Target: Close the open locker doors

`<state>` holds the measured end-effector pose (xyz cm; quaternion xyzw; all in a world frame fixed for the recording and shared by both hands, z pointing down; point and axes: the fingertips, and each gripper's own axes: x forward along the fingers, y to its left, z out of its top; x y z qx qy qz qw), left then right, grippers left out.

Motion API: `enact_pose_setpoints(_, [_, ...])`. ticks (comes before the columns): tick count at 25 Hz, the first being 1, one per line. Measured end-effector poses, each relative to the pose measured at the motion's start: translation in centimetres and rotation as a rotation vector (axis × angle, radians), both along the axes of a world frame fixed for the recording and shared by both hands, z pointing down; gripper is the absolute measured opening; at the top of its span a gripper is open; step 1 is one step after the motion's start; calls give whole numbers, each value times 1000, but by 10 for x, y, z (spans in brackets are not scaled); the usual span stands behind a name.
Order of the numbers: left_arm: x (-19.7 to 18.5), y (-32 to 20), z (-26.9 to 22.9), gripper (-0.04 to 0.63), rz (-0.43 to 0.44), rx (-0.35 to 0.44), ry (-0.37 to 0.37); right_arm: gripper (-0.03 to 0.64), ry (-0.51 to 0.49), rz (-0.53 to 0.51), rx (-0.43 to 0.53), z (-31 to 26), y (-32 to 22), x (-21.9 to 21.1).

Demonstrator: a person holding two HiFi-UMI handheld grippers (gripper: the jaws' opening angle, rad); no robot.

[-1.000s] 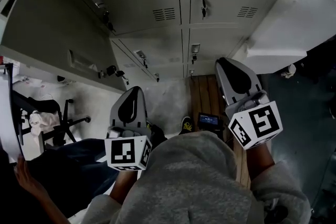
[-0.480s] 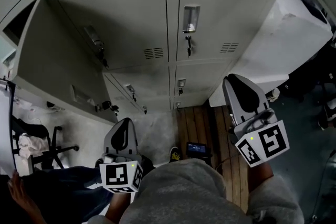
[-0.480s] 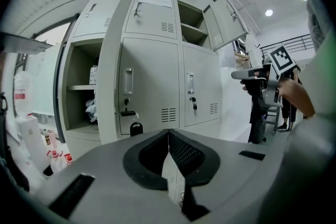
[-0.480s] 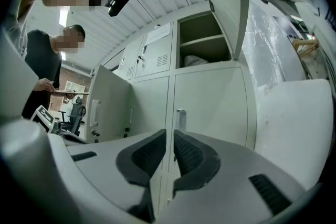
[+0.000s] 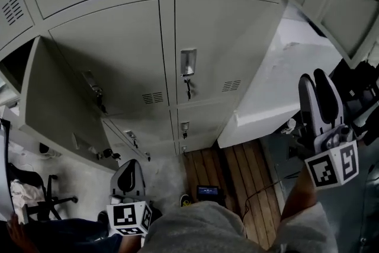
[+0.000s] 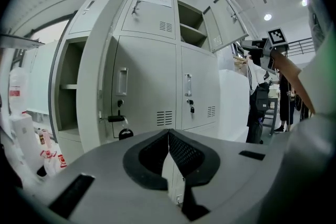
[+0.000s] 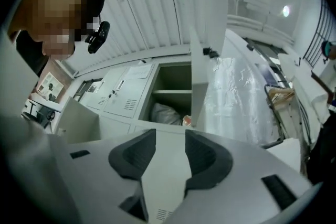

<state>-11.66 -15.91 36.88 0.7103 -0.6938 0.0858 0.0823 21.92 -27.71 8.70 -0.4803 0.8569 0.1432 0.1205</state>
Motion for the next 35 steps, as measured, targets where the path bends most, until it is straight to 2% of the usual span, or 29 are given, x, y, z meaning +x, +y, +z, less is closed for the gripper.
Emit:
enact_pose_setpoints(4, [6,-6,-4,9,8,12,5,167,-26,77,75,-30,10,38])
enact_pose_setpoints(8, [12,-11,-8,9,18,25,6,167,-24,90,112,-46,18,47])
enact_pose_setpoints(21, [1,-2,-8,9,-6,23,8,166,-10,14,162,-64,30,11])
enact_pose_setpoints(25, [-5,3,-8,9,-16,29,11,166,-11,-41,168,-57,32,-5])
enact_pose_setpoints(35, [-21,10,-10,9,-42,29,20,150,-1,-141,154,-62,21,-75])
